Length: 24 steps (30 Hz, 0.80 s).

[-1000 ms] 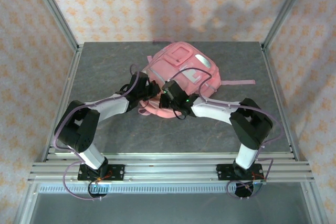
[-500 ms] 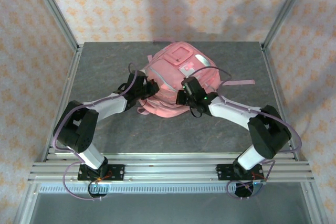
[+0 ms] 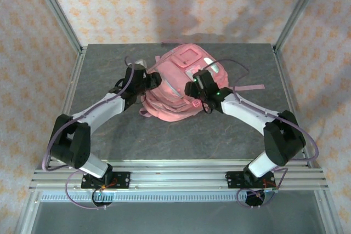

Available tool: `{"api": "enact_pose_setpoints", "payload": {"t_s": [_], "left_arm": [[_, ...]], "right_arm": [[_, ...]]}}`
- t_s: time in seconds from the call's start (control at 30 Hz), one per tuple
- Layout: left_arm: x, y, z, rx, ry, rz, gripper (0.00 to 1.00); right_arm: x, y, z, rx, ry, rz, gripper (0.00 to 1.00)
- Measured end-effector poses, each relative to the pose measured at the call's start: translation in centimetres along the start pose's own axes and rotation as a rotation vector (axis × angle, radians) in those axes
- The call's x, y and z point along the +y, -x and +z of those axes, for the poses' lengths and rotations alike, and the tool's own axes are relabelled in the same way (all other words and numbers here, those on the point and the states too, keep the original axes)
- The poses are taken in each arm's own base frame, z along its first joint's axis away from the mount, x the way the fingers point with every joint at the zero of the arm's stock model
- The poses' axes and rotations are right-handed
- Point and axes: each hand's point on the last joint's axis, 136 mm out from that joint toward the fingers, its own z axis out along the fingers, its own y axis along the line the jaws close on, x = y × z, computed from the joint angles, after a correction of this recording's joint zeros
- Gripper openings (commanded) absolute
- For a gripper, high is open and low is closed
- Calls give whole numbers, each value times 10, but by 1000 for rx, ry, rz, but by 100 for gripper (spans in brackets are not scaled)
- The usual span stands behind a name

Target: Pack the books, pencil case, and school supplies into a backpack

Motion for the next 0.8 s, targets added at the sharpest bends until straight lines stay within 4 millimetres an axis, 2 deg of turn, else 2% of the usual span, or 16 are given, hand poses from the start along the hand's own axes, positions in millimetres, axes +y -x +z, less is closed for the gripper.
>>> {"api": "enact_pose_setpoints", "payload": {"t_s": [0.07, 0.1, 0.17, 0.2, 0.33, 0.47, 0.57, 0.67, 0.8], "left_arm": [[-5, 15, -10, -38, 4, 24, 66], [-7, 24, -16, -60, 9, 36, 81], [-6, 40, -25, -105, 33, 63, 99], [-3, 47, -29, -125, 50, 71, 99], [18, 74, -42, -190, 145, 88, 99], [45, 92, -62, -276, 274, 119, 99], [62, 93, -88, -347, 348, 146, 99], [80, 91, -111, -416, 414, 170, 99], [109, 82, -134, -488, 501, 208, 99]], "right_arm": [[2, 15, -3, -29, 7, 4, 71], [3, 23, -5, -45, 9, 8, 73], [1, 39, -8, -75, 11, 19, 79], [-1, 48, -9, -93, 9, 24, 100], [-21, 79, -13, -160, -27, 71, 100], [-64, 107, -21, -247, -145, 151, 100], [-98, 121, -39, -338, -260, 206, 100], [-130, 117, -62, -425, -362, 245, 100], [-179, 93, -96, -565, -514, 301, 100]]}}
